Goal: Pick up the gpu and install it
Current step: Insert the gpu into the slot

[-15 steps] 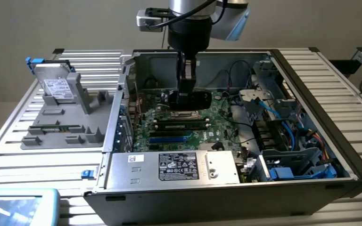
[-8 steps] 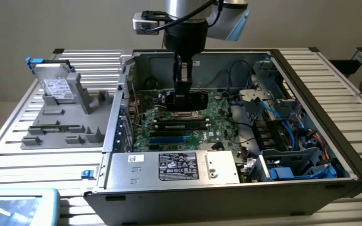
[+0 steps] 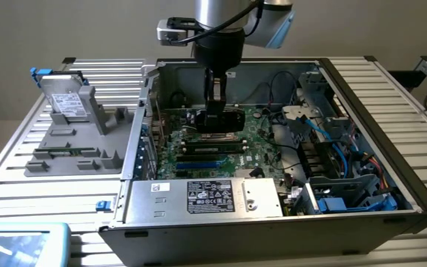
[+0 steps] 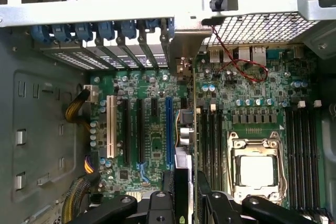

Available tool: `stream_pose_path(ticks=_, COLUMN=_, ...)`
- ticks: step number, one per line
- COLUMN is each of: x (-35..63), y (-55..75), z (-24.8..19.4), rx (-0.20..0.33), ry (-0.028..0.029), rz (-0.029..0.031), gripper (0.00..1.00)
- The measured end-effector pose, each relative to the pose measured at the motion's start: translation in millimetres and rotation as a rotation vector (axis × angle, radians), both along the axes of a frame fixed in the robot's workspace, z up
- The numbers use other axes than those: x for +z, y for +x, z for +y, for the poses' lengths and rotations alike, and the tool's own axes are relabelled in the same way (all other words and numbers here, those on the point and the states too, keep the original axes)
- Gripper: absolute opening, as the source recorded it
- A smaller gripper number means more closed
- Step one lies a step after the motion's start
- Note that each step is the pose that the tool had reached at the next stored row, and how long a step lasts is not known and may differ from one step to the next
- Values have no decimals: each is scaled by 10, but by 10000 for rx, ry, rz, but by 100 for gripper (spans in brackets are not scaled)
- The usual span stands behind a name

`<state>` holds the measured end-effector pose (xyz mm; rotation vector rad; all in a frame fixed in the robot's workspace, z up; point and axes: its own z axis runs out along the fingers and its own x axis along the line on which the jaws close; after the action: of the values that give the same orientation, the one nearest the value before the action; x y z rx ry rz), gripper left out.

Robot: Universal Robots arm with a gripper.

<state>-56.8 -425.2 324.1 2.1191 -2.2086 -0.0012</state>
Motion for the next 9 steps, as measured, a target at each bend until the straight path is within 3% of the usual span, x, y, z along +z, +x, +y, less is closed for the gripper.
stream_pose_path(ticks=3, x=-17, y=-2, z=-5, rx=-1, ry=-22, rz=0, gripper=28)
stream_pose_path(ticks=9, x=-73, y=-17, z=-8, rx=-1, ry=-163, rz=0, gripper=28)
